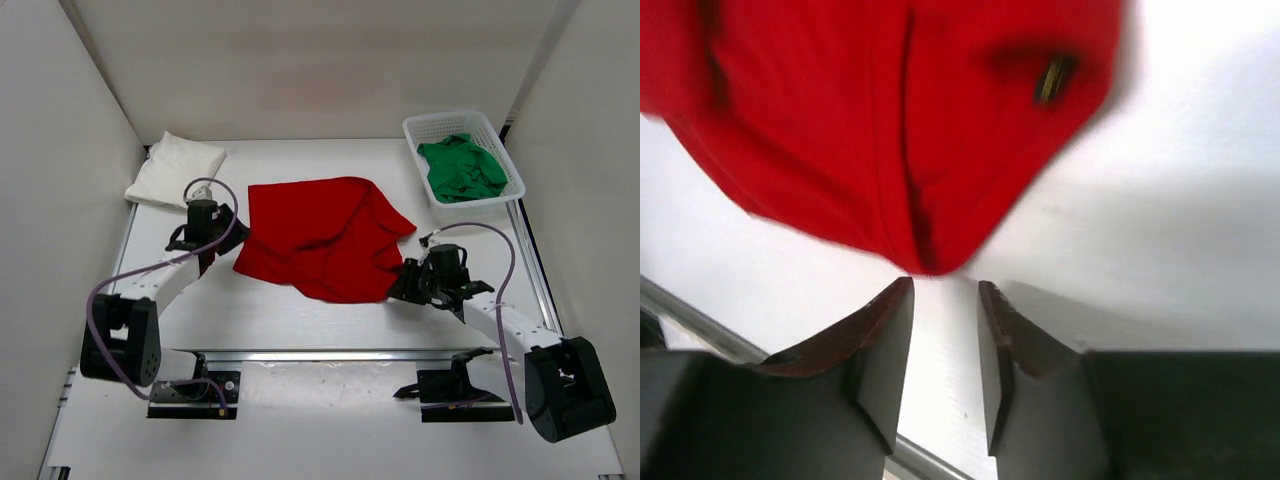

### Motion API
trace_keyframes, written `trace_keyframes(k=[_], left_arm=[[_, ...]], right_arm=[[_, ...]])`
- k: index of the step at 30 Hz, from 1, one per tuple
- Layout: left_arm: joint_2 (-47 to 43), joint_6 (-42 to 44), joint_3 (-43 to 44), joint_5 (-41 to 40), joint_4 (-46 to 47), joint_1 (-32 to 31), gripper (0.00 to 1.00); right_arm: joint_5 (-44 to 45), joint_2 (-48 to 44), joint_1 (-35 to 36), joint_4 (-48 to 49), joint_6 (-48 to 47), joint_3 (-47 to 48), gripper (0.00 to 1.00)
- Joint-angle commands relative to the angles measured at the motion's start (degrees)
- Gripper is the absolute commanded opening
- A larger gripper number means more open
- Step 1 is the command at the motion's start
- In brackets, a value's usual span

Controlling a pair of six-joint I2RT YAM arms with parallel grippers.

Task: Fold and stack the t-shirts
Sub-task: Flatten out the tshirt

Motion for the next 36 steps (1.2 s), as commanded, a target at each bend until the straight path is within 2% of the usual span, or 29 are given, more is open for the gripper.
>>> trace_keyframes(k=[1, 2, 4, 9, 13, 20, 27, 29, 30, 32, 34, 36], left_arm=[[-6.96, 1.88, -4.34, 0.04, -3.38, -1.11, 0.59], [-8.71, 2.24, -6.09, -0.22, -4.18, -1.11, 0.58], [-11.88, 2.68, -9.52, 0.13, -4.98, -1.11, 0.54], [-16.81, 0.84, -18.58, -2.4, -3.75, -2.08, 0.54], [-12.27, -0.48, -19.04, -0.94, -0.77, 0.37, 0.53], [-4.78, -3.73, -17.62, -4.09, 3.2, -0.58, 0.52], [-1.61, -5.93, -17.62, -5.85, 9.34, -1.2, 0.3], [-2.05, -6.02, -17.63, -6.81, 9.53, -1.11, 0.25], [-1.87, -5.93, -16.67, -6.73, 9.44, -1.2, 0.16], [-3.01, -6.1, -15.43, -6.38, 9.61, -0.59, 0.05], [-4.24, -5.76, -13.5, -6.9, 9.0, -0.5, 0.0], [-6.87, -5.06, -10.43, -7.08, 7.68, -0.32, 0.0]], right_arm=[[-0.31, -2.28, -2.61, 0.59, -1.34, 4.95, 0.3], [-0.14, -2.62, -2.88, 1.02, -1.69, 5.65, 0.25], [-1.01, -2.8, -2.71, 2.33, -1.43, 5.23, 0.22], [-1.45, -1.93, 0.27, 5.77, -0.29, 3.55, 0.2], [-1.02, -1.83, 3.09, 6.73, 0.06, 2.94, 0.2], [-1.63, -2.1, 4.59, 9.19, 0.94, 1.45, 0.2], [-1.9, -2.45, 3.44, 9.72, 0.76, 0.83, 0.22], [-1.37, -2.63, 2.31, 9.55, 0.41, 1.44, 0.26], [-1.11, -2.1, 1.78, 8.77, 0.24, 1.7, 0.29], [0.65, -1.14, 0.46, 8.14, -0.2, 2.49, 0.37], [2.93, 0.62, -0.69, 6.13, -0.55, 4.34, 0.41], [5.12, 3.42, -1.48, 5.25, -0.99, 6.0, 0.44]])
